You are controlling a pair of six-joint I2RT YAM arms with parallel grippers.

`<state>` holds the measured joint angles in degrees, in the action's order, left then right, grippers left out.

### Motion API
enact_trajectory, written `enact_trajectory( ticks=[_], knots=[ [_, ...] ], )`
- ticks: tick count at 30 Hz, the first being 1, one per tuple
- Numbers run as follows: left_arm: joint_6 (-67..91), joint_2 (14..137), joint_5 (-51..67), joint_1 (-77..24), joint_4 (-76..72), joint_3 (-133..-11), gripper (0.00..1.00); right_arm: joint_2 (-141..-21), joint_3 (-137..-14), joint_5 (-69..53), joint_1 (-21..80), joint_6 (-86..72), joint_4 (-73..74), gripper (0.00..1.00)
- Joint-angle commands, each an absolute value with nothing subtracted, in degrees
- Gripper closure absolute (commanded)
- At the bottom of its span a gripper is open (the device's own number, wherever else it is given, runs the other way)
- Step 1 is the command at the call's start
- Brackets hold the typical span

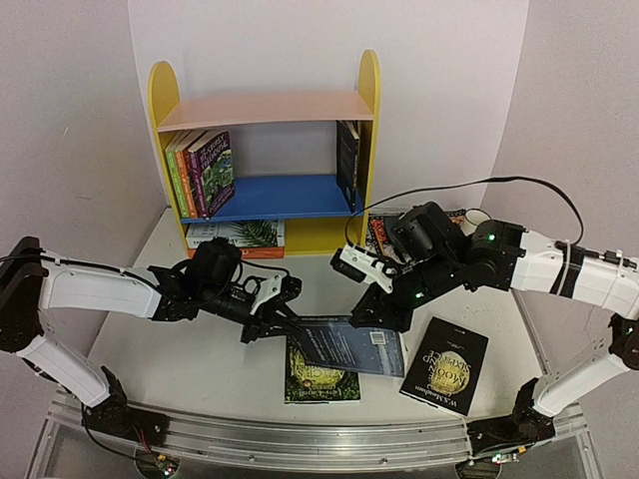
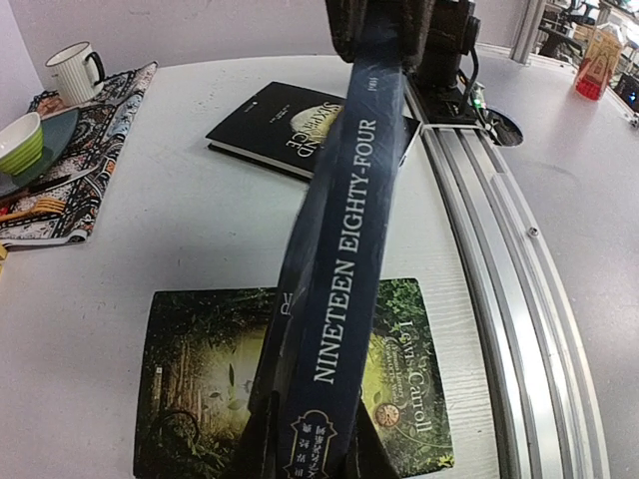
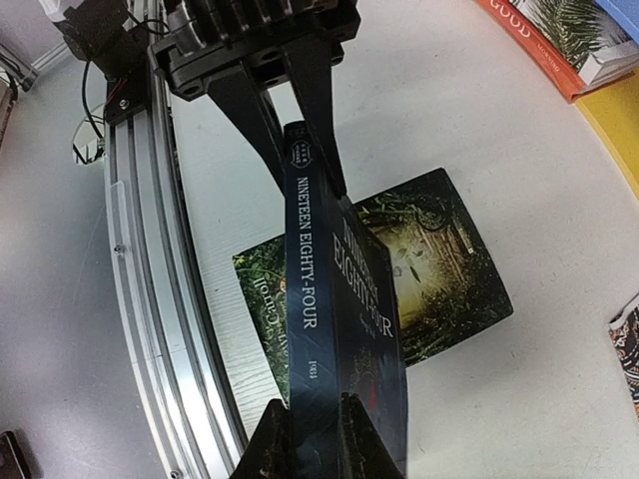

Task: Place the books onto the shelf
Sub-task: Pass from the right arm to the left

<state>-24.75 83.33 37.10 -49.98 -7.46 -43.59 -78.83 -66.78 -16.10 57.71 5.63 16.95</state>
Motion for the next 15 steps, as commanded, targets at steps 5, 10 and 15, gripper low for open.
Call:
enact_trajectory(
  ticks=[5, 10, 15],
  knots=[
    [-26.88, 77.49, 36.35, -49.92, -6.27, -46.07, 1.0, -78.15, -68.04, -15.58, 57.97, 5.69, 13.92, 0.97],
    [-26.66, 73.14, 36.75, -49.92, -2.99, -46.65, 1.0, -79.35, -70.65, -15.25, 57.93, 8.93, 19.99, 0.68],
    [-25.61, 72.25, 38.55, -49.91, 2.31, -48.87, 1.0, -81.63, -76.08, -14.42, 58.0, 13.66, 30.81, 0.32]
  ],
)
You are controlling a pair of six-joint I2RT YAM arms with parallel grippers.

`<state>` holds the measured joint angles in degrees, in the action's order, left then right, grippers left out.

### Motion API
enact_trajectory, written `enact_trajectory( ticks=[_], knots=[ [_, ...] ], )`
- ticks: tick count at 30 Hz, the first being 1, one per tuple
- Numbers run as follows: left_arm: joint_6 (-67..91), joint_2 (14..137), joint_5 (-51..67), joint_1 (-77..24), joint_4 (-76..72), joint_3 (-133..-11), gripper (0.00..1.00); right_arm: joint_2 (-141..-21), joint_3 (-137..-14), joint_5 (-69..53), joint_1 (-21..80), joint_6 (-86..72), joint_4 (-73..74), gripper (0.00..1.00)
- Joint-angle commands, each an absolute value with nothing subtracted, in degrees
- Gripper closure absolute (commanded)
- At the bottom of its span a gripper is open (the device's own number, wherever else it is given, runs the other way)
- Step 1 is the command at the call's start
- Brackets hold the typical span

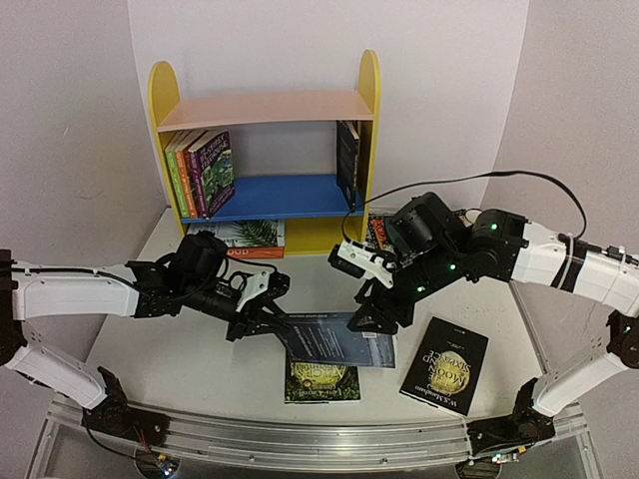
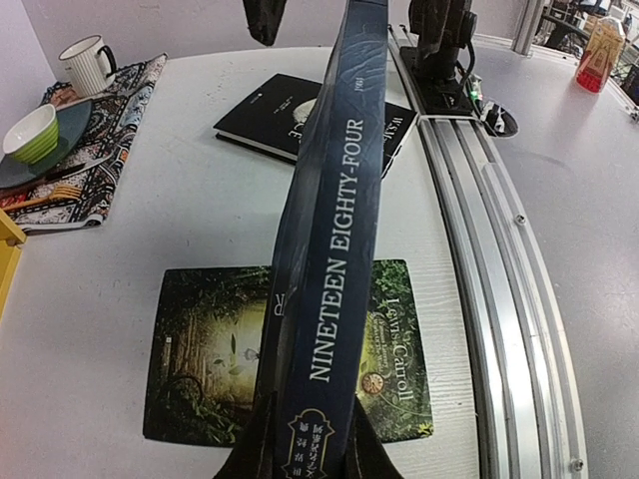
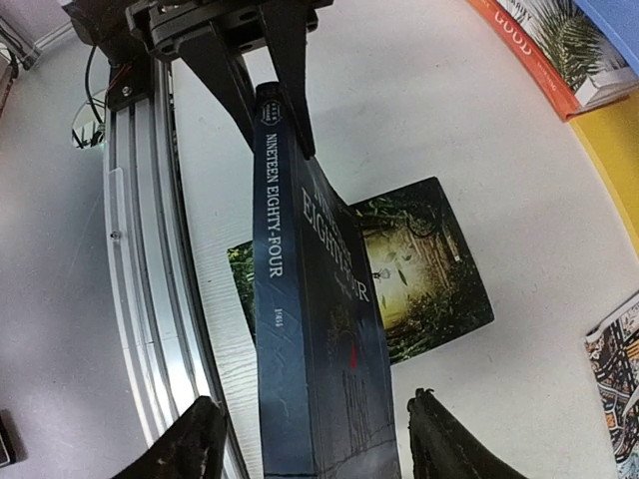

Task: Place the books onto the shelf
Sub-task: Pass from the right arm to the left, then pass from the left arm to the right

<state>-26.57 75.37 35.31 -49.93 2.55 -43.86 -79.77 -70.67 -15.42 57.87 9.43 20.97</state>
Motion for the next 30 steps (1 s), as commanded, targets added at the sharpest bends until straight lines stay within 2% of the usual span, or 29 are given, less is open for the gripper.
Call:
enact_trajectory(
  ticks=[1, 5, 15, 18, 20, 22, 27, 29, 30],
  knots=[
    [-25.44, 72.25, 38.29, -50.0, 3.11, -49.16, 1.0, -82.26, -77.14, -13.67, 58.06, 14.11, 32.73, 0.29],
    [-25.45, 72.47, 38.4, -50.09, 6.48, -51.12, 1.0, -85.54, -81.48, -11.4, 58.4, 15.77, 38.24, 0.26],
    [-26.27, 75.68, 35.08, -50.62, 14.59, -56.86, 1.0, -92.85, -87.07, -13.68, 59.27, 16.13, 40.96, 0.35],
    [-26.52, 75.38, 34.76, -50.62, 14.59, -56.7, 1.0, -94.12, -87.16, -13.81, 59.27, 16.3, 41.13, 0.46],
    [-26.55, 75.24, 34.28, -50.63, 14.66, -56.6, 1.0, -94.66, -86.95, -13.7, 59.26, 16.41, 41.21, 0.47],
    [-26.54, 75.09, 33.9, -50.63, 14.74, -56.45, 0.99, -94.95, -86.83, -13.52, 59.32, 16.56, 41.28, 0.54],
    [-26.5, 74.18, 33.56, -50.63, 14.69, -56.11, 0.93, -95.82, -86.92, -12.93, 59.25, 16.76, 41.85, 0.84],
    [-26.55, 73.82, 33.3, -50.62, 14.55, -55.98, 0.84, -95.97, -87.01, -12.87, 59.24, 16.79, 41.96, 0.98],
    [-26.54, 73.63, 33.08, -50.62, 14.31, -55.78, 0.79, -95.98, -87.01, -12.98, 59.24, 16.79, 41.97, 1.0]
  ],
)
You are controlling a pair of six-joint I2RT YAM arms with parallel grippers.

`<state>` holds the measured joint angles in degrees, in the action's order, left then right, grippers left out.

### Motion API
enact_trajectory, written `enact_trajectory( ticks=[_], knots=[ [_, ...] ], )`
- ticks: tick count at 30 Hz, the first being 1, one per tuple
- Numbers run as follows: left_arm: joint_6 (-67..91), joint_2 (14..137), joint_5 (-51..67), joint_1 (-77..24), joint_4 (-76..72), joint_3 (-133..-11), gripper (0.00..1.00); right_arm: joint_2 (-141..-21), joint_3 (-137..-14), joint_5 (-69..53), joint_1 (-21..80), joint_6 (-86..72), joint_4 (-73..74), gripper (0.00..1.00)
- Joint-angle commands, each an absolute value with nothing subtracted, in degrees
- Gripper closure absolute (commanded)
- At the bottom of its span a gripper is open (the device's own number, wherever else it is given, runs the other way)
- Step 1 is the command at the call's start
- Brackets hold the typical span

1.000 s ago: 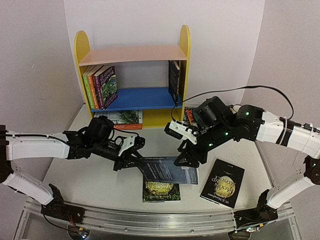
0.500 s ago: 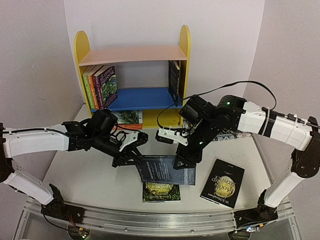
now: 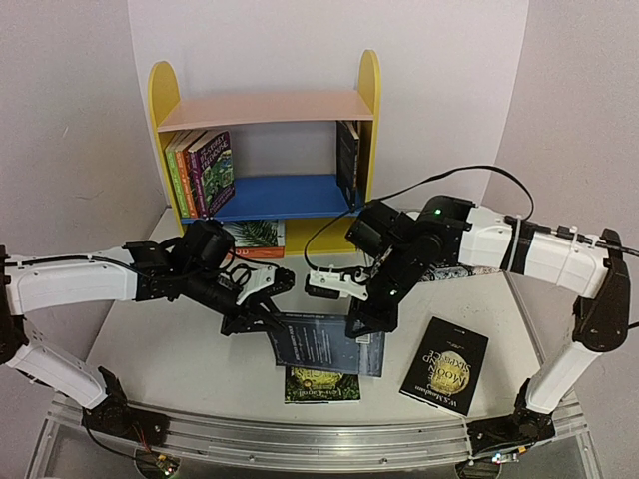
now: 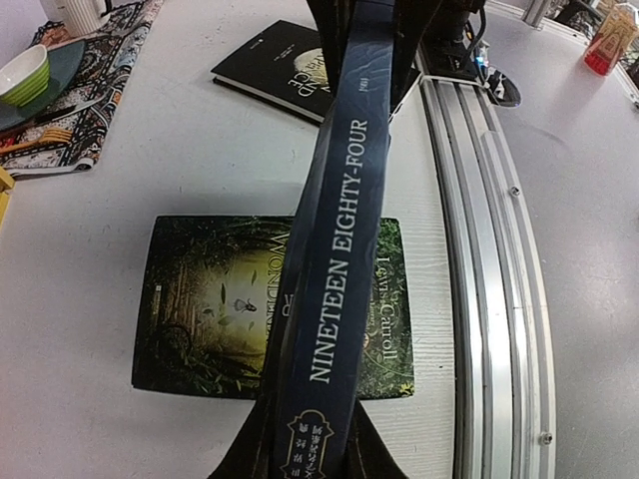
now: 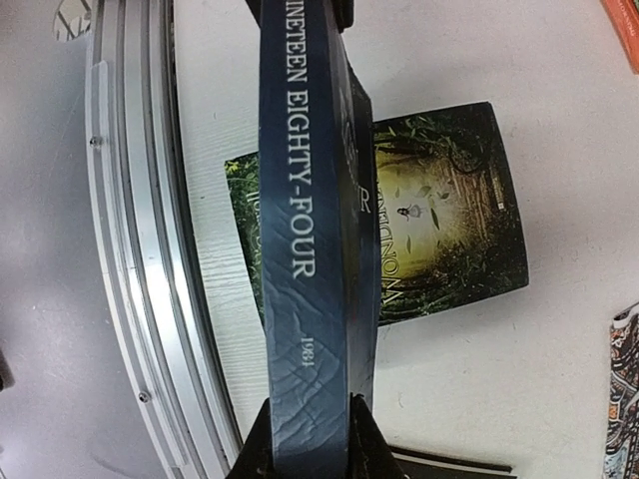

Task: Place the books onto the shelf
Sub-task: Pass from the left arm to the right

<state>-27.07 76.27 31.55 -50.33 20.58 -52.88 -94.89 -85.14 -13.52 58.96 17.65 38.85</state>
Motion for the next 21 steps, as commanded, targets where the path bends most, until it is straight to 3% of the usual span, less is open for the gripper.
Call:
enact_trajectory(
  ticks=[1, 7, 9, 10, 11, 21],
  knots=[
    [-26.55, 73.43, 32.93, -50.62, 14.05, -55.45, 0.72, -95.87, -86.95, -13.07, 59.29, 16.79, 41.97, 1.0],
    [-21.04, 70.37, 33.71, -49.83, 8.56, -51.67, 0.38, -92.6, -85.04, -14.97, 59.28, 16.25, 39.14, 1.0],
    [-18.13, 68.13, 35.03, -48.41, 4.45, -49.11, 0.2, -90.72, -84.01, -14.8, 59.27, 15.73, 37.55, 1.0],
    [-16.89, 67.02, 35.72, -47.42, 2.77, -47.99, 0.05, -89.65, -83.36, -14.74, 59.32, 15.46, 36.52, 1.0],
    [-15.85, 66.15, 36.35, -47.03, 1.47, -46.99, 0.01, -88.58, -82.71, -14.61, 59.25, 15.13, 35.58, 1.0],
    [-10.99, 59.94, 41.07, -44.05, -8.26, -40.32, 0.0, -78.89, -80.1, -18.27, 59.24, 12.13, 29.52, 1.0]
  ],
)
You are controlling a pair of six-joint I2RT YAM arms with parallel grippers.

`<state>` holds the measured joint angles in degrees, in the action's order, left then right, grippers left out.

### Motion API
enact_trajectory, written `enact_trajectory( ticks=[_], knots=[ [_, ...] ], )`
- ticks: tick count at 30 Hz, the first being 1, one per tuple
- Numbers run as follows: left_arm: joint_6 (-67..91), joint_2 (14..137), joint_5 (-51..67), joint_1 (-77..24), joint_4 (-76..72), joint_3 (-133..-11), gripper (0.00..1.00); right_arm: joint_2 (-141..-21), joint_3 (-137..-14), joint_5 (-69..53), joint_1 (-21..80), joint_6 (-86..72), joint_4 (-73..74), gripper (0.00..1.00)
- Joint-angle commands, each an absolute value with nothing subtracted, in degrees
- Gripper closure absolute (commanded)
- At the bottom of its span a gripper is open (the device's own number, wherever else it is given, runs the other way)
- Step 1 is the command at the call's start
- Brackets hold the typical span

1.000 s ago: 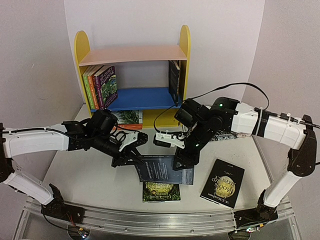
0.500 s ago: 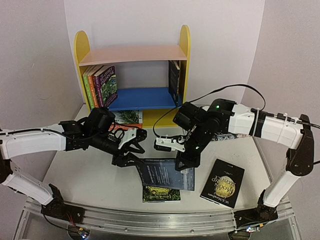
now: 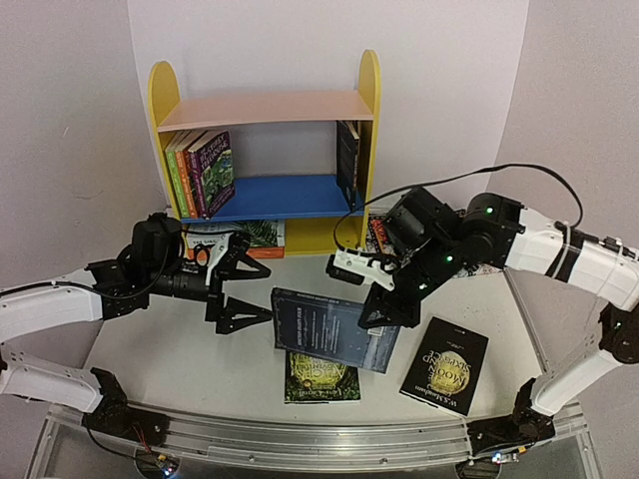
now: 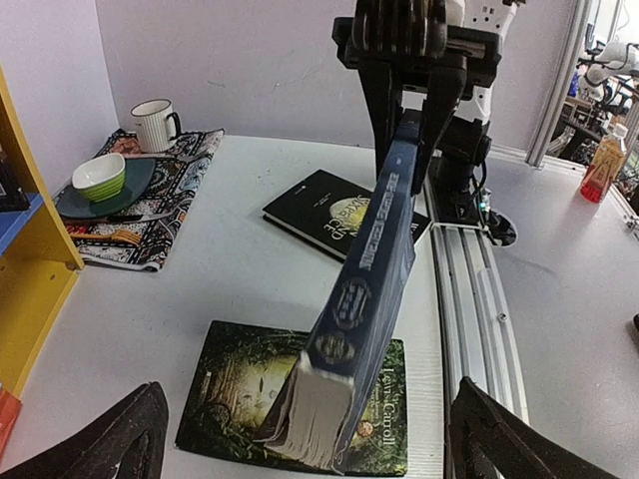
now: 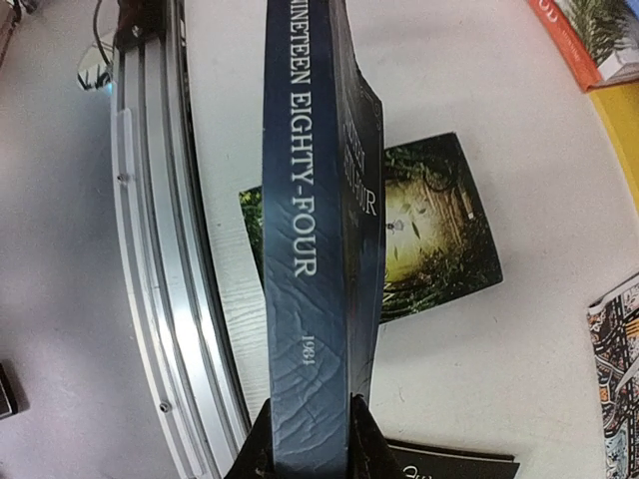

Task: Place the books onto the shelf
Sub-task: Pass from the left arm to the right, then pass from the right arm to the left

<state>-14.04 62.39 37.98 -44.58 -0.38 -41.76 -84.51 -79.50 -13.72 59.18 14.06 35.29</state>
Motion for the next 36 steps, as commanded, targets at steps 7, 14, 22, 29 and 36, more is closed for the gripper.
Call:
enact_trajectory(
  ticks=[7, 14, 22, 29, 36],
  knots=[
    [-9.79, 62.05, 48.55, -44.03, -9.32, -42.02, 0.0, -76.06, -79.92, -20.83, 59.28, 10.87, 26.5, 1.0],
    [-10.65, 65.04, 52.74, -44.03, -9.32, -43.83, 0.03, -75.54, -79.23, -22.61, 59.27, 9.19, 22.93, 1.0],
    [-11.36, 64.43, 49.65, -44.03, -9.32, -43.62, 0.85, -76.42, -76.77, -20.35, 59.29, 8.01, 20.65, 0.95],
    [-11.49, 60.47, 45.09, -43.99, -8.73, -41.78, 1.0, -80.44, -77.15, -19.77, 59.25, 7.56, 22.46, 0.4],
    [-9.85, 62.03, 44.6, -44.03, -5.75, -43.37, 1.0, -87.57, -84.71, -20.73, 59.27, 11.53, 32.65, 0.41]
  ],
)
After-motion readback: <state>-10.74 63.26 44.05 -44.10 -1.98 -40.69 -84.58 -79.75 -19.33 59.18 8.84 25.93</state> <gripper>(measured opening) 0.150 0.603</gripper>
